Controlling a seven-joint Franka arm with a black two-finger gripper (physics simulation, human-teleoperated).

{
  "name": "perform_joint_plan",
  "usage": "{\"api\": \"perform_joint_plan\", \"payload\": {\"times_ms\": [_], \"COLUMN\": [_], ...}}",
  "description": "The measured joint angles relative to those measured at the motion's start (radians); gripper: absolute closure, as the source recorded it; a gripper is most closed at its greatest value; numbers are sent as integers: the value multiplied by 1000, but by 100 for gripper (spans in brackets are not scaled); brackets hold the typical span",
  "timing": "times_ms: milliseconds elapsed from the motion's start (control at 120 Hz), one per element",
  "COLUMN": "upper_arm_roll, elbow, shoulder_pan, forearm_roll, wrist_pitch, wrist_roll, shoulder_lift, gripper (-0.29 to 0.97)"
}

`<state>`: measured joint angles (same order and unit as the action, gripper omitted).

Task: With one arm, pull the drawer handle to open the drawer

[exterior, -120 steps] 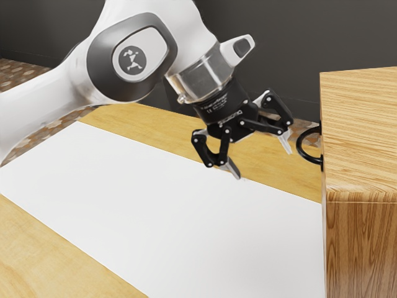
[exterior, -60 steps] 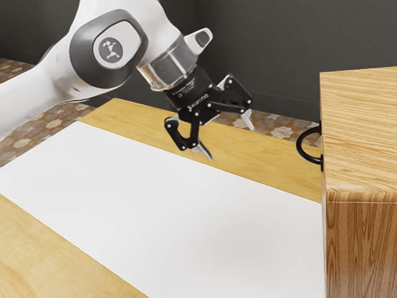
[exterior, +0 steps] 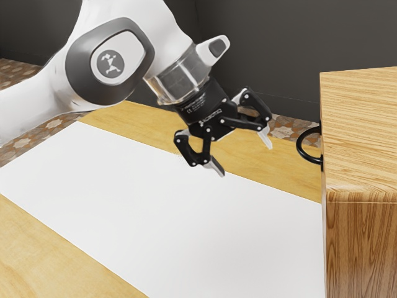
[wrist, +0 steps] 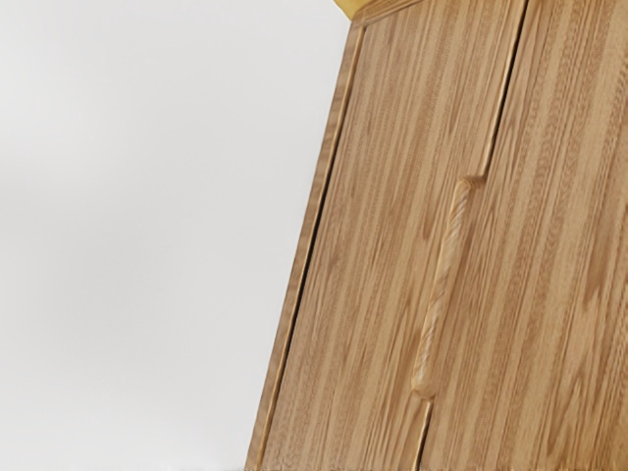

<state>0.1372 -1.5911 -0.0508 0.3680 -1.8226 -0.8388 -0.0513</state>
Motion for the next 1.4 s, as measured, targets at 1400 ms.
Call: {"api": "perform_joint_plan", "payload": {"times_ms": [1400], "upper_arm_roll": [-28], "elbow": [167], "shoulder_pan": [-68], "forearm_roll": [2], "wrist_pitch": [72], "wrist_roll": [33], "shoulder_lift": [161], "gripper": [0]}}
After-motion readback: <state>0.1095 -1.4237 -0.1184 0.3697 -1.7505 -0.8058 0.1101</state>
